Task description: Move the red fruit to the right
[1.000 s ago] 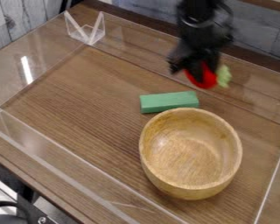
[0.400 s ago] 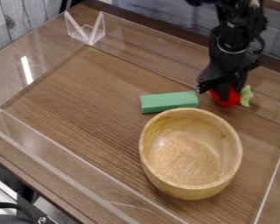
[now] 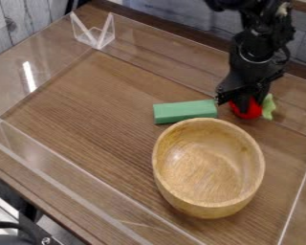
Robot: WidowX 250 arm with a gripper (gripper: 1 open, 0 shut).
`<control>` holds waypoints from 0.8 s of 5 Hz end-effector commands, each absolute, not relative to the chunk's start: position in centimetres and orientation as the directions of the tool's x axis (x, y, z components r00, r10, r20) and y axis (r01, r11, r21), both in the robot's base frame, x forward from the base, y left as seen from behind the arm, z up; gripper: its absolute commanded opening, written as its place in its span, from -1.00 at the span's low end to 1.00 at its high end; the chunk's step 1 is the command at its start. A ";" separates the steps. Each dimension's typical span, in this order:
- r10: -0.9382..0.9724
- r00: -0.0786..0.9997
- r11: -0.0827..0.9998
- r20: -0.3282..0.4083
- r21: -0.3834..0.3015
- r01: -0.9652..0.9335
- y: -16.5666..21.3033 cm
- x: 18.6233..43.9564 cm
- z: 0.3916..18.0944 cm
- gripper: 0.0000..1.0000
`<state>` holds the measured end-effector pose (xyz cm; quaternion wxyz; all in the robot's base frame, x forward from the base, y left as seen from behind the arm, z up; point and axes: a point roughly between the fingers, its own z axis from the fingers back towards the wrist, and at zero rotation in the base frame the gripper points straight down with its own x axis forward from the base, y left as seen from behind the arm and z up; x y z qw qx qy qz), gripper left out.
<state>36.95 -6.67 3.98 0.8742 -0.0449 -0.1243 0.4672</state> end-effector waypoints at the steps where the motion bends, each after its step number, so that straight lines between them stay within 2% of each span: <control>1: 0.834 0.511 0.550 0.208 -0.232 -0.802 -6.2 38.5 5.0 -1.00; 4: 0.834 0.500 0.543 0.234 -0.191 -0.817 -5.3 38.1 4.1 -1.00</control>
